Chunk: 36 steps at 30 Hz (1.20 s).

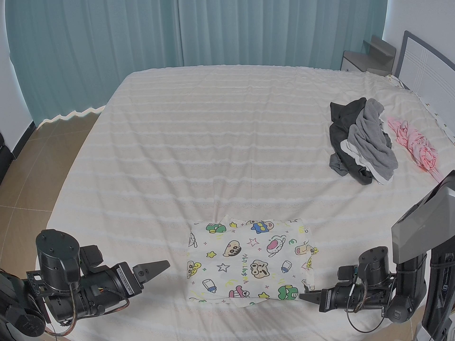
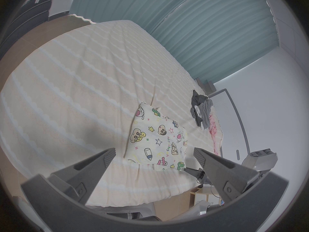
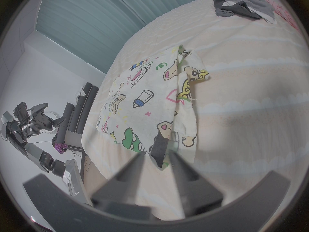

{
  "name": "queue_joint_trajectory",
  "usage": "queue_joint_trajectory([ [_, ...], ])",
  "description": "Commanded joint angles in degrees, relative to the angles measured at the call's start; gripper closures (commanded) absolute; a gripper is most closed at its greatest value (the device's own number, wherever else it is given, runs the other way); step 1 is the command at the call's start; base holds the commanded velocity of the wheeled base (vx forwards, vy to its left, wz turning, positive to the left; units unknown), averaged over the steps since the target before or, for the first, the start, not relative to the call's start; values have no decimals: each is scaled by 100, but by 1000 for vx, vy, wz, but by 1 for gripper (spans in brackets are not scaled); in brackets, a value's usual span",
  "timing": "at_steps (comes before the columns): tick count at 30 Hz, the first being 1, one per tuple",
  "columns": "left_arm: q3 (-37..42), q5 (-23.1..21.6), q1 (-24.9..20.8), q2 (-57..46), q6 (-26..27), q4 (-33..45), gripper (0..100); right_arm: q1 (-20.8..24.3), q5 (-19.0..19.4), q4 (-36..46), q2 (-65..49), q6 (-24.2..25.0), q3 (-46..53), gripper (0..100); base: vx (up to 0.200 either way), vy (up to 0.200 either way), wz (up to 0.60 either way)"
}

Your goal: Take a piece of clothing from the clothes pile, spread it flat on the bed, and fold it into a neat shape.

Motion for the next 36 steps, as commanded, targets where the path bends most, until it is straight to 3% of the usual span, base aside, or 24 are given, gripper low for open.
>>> queue_joint_trajectory([
  [1, -2, 2, 2, -3, 4, -7, 0, -44, -25, -78, -245, -8, 101, 0, 0, 0, 0],
  [10, -2, 2, 2, -29, 4, -7, 0, -571, -25, -8, -1344, -149, -206, 0, 0, 0, 0],
  [14, -2, 2, -6, -20, 4, 1, 0, -958, -34, 414, -1089, -140, -1314, 0, 0, 0, 0],
  [24, -2, 2, -6, -3, 4, 1, 0, -835, -51, 2603, -483, -105, -3432, 0, 0, 0, 0],
  [36, 25, 2, -15, 6, -5, -7, 0, -668, -51, 2919, 203, -114, -4258, 0, 0, 0, 0],
])
